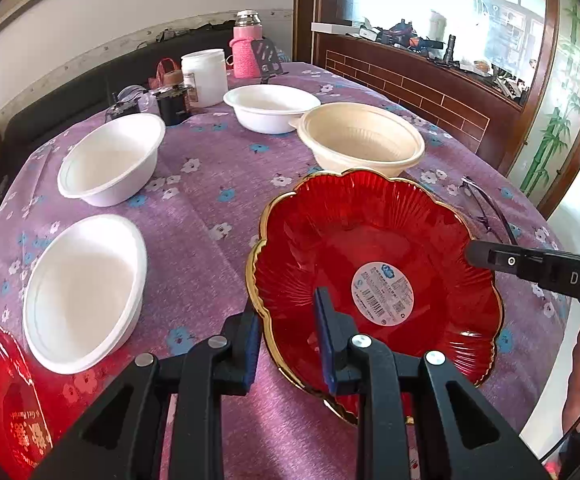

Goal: Organize plates and bowls
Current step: 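Lift the labeled red plate with both tools toward the 'WEDDING' plate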

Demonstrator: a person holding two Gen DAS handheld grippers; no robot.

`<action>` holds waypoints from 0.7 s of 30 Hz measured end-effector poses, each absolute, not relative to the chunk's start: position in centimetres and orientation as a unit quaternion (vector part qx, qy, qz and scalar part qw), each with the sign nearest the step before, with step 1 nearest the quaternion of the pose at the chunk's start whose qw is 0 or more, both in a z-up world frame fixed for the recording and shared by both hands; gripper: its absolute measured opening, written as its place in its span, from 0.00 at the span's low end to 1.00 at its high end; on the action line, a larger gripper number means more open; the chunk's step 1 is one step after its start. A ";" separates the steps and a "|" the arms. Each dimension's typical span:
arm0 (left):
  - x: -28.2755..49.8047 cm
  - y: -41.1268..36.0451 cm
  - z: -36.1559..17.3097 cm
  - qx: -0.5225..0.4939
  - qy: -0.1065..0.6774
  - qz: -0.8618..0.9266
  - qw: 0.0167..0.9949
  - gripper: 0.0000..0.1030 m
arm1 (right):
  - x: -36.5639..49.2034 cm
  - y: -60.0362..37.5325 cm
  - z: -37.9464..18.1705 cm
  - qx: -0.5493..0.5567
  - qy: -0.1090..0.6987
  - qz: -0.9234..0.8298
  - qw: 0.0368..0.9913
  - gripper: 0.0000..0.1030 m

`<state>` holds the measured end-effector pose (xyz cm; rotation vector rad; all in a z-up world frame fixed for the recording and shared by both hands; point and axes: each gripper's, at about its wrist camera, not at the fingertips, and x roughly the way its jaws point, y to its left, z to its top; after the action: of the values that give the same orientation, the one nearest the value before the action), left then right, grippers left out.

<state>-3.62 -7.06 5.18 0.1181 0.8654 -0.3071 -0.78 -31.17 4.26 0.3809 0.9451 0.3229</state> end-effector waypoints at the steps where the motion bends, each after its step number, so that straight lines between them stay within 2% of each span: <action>1: -3.7 -6.8 5.1 0.055 0.418 -0.147 0.895 0.23 | -0.8 -31.1 4.3 0.181 0.450 0.155 0.861 0.09; 21: -6.1 -2.3 6.7 0.037 0.378 -0.110 0.919 0.23 | -1.2 -25.8 6.2 0.146 0.445 0.181 0.865 0.09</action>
<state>-6.11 -2.29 6.72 0.0765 0.7763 -0.2258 -1.16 -25.82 6.20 0.3057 0.9320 0.3784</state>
